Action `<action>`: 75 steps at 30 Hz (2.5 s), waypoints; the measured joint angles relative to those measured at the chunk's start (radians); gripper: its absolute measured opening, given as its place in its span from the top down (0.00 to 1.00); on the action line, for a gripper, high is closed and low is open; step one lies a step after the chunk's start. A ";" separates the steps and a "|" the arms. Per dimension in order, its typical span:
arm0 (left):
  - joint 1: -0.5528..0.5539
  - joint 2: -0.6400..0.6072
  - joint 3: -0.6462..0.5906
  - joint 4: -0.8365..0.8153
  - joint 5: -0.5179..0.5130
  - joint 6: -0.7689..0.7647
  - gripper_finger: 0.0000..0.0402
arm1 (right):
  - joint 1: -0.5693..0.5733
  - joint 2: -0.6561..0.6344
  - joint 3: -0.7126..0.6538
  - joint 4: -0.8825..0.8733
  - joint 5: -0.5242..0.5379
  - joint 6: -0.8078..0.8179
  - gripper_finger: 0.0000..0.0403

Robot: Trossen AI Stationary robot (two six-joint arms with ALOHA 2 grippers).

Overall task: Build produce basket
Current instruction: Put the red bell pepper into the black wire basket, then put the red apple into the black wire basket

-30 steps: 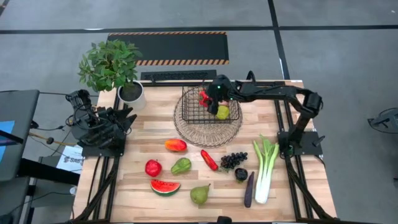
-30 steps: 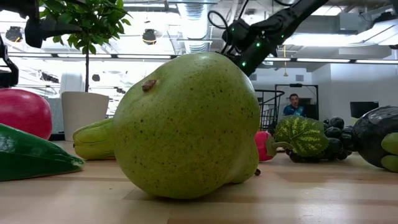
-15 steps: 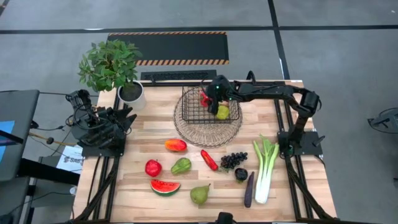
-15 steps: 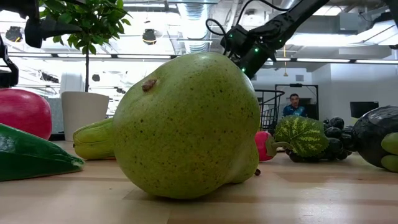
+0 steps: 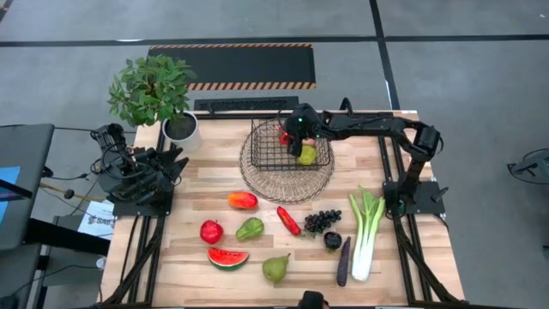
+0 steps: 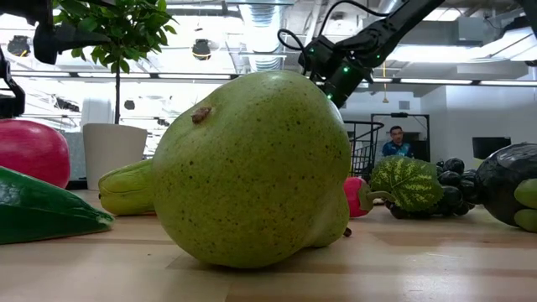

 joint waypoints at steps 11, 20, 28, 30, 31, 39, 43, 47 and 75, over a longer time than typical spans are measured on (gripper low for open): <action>0.000 0.000 0.000 0.000 0.000 -0.013 0.22 | 0.000 0.000 0.000 -0.001 0.046 -0.003 0.29; 0.000 0.000 0.000 0.000 0.000 -0.014 0.22 | 0.002 0.000 0.000 -0.013 0.047 -0.026 0.29; 0.000 0.000 0.000 0.000 0.002 -0.015 0.21 | 0.002 0.000 0.000 -0.017 0.047 -0.042 0.29; 0.000 0.000 0.000 0.000 0.008 -0.015 0.21 | 0.002 0.000 0.000 -0.018 0.047 -0.042 0.29; 0.000 0.000 0.000 0.000 0.009 -0.016 0.21 | 0.002 0.000 0.000 -0.019 0.047 -0.043 0.29; 0.000 0.000 0.000 0.001 0.012 -0.016 0.21 | 0.006 0.000 0.000 -0.035 0.051 -0.043 0.23; 0.000 0.000 0.000 0.000 0.013 -0.016 0.21 | 0.013 0.000 0.024 -0.072 0.120 -0.029 0.14; 0.000 0.000 0.000 0.000 0.014 -0.016 0.21 | 0.017 0.000 0.051 -0.106 0.124 -0.029 0.07; 0.000 0.001 0.000 -0.014 0.118 0.011 0.21 | 0.473 0.065 0.421 -0.134 0.111 0.226 0.05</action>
